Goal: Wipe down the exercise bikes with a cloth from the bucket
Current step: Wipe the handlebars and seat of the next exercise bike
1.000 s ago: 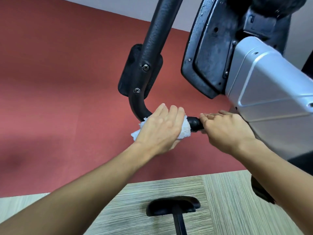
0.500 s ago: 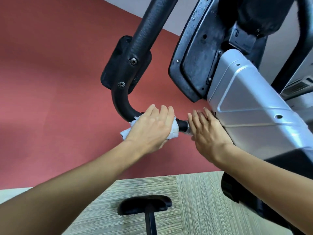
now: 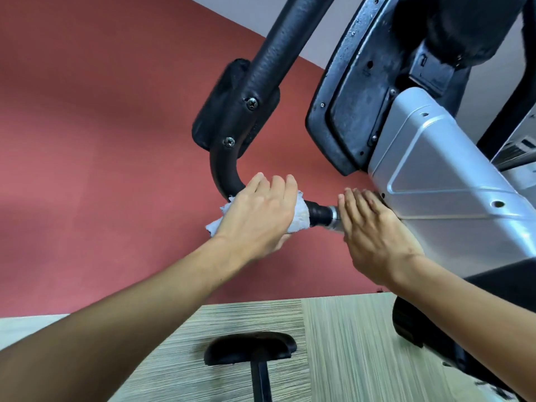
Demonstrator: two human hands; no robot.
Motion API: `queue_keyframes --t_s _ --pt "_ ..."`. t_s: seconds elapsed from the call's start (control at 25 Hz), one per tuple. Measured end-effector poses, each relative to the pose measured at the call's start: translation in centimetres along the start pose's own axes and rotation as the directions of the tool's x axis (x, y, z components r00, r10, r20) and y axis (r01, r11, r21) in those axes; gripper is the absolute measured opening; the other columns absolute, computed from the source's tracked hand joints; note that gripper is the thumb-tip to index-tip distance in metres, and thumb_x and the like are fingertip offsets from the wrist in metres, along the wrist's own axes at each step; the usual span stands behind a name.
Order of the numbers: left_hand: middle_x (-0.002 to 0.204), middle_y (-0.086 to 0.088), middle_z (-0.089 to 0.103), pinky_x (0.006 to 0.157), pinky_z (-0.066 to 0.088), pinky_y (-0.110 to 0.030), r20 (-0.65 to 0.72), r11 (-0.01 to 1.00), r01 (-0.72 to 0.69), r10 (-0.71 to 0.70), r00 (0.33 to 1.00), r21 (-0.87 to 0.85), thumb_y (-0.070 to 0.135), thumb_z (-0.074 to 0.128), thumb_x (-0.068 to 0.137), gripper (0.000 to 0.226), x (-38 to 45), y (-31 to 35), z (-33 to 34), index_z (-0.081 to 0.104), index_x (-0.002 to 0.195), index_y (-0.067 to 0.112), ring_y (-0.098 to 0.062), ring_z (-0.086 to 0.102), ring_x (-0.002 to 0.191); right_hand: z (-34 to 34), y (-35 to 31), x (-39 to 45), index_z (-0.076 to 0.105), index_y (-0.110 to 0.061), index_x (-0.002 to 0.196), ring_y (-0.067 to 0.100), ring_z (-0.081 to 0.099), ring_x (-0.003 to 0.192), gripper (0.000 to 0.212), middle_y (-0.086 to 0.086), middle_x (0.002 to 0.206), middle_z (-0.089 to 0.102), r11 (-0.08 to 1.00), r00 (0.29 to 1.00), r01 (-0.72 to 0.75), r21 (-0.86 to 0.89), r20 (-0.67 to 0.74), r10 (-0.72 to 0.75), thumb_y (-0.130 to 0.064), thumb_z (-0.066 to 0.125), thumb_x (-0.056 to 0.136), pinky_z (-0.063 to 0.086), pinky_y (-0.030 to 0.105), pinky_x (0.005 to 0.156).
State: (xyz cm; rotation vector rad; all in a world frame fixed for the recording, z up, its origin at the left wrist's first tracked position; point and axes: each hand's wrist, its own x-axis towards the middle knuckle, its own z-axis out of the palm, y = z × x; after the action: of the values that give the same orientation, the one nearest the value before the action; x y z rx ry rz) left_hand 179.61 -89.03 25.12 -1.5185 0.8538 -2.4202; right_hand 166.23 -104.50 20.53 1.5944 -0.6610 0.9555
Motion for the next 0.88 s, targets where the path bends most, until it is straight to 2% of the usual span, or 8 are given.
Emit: queue_keyframes --t_s 0.16,0.28,0.32,0.4,0.52,0.64,0.72,0.88 --pt "0.089 -0.008 0.063 0.100 0.049 -0.039 0.008 0.995 0.075 -0.074 0.997 -0.069 0.065 0.069 0.077 0.072 2.3 2.4 -0.3 0.064 0.111 0.003 -0.025 0.062 0.076 0.1 -0.2 0.3 -0.006 0.016 0.152 0.041 0.014 0.152 0.091 0.032 0.162 0.009 1.000 0.999 0.014 -0.007 0.036 -0.013 -0.016 -0.025 0.069 0.006 0.052 0.125" --pt "0.130 -0.024 0.059 0.114 0.037 -0.042 0.104 0.990 0.127 -0.120 0.987 -0.061 0.077 0.049 0.085 0.097 2.8 3.4 -0.8 0.053 0.134 -0.007 -0.035 0.060 0.112 0.5 -0.2 0.6 0.001 0.015 0.152 0.040 0.022 0.149 0.094 0.029 0.161 0.019 0.999 1.000 -0.026 0.038 0.016 0.026 -0.014 -0.025 0.066 0.009 0.051 0.125" --pt "0.135 -0.026 0.055 0.117 0.032 -0.044 0.102 0.990 0.132 -0.126 0.987 -0.055 0.077 0.040 0.088 0.098 2.6 3.0 -1.0 0.050 0.136 -0.008 -0.037 0.055 0.119 0.4 -0.1 0.6 0.002 0.014 0.152 0.040 0.024 0.147 0.093 0.028 0.160 0.022 0.998 0.999 -0.038 0.047 0.004 0.038 -0.015 -0.024 0.068 0.010 0.051 0.125" --pt "0.119 -0.020 0.058 0.116 0.031 -0.045 0.033 0.993 0.087 -0.085 0.996 -0.077 0.069 0.033 0.095 0.086 1.8 2.3 -0.8 0.052 0.131 -0.006 -0.036 0.054 0.109 0.2 0.2 0.4 0.003 0.014 0.153 0.039 0.026 0.146 0.086 0.027 0.159 0.024 0.997 0.999 -0.037 0.065 -0.011 0.038 -0.020 -0.015 0.076 0.012 0.049 0.125" --pt "0.100 -0.011 0.058 0.113 0.038 -0.044 -0.052 0.996 0.048 -0.052 0.997 -0.075 0.059 0.039 0.096 0.072 1.5 2.6 0.3 0.056 0.127 -0.003 -0.031 0.056 0.093 -0.1 0.5 0.0 0.000 0.014 0.153 0.040 0.020 0.150 0.077 0.029 0.161 0.017 0.994 1.000 -0.009 0.105 -0.011 0.010 -0.019 -0.002 0.083 0.009 0.049 0.125" --pt "0.084 -0.006 0.060 0.098 0.050 -0.039 -0.098 0.990 0.114 -0.121 0.988 -0.078 0.060 0.054 0.089 0.056 3.5 5.4 0.8 0.067 0.099 0.006 -0.025 0.058 0.076 0.0 0.3 -0.2 -0.003 0.015 0.152 0.041 0.014 0.152 0.076 0.032 0.162 0.010 0.997 1.000 0.011 0.078 -0.010 -0.010 -0.019 -0.003 0.084 0.006 0.050 0.125" --pt "0.078 -0.003 0.060 0.092 0.052 -0.037 -0.131 0.984 0.129 -0.146 0.981 -0.126 0.062 0.061 0.084 0.052 4.1 6.6 1.0 0.068 0.091 0.010 -0.022 0.060 0.071 0.0 0.3 -0.3 -0.004 0.016 0.152 0.043 0.014 0.151 0.075 0.033 0.161 0.010 0.998 1.000 0.014 0.054 0.000 -0.014 -0.019 -0.003 0.086 0.006 0.051 0.124" --pt "0.092 -0.007 0.059 0.101 0.048 -0.040 -0.163 0.992 0.037 -0.057 0.985 -0.123 0.058 0.051 0.090 0.065 1.0 2.8 1.2 0.060 0.120 0.001 -0.027 0.059 0.080 -0.2 0.4 -0.2 -0.002 0.018 0.151 0.044 0.016 0.150 0.075 0.036 0.160 0.011 0.999 1.000 -0.004 0.043 0.028 0.002 -0.011 -0.009 0.082 0.008 0.051 0.124"
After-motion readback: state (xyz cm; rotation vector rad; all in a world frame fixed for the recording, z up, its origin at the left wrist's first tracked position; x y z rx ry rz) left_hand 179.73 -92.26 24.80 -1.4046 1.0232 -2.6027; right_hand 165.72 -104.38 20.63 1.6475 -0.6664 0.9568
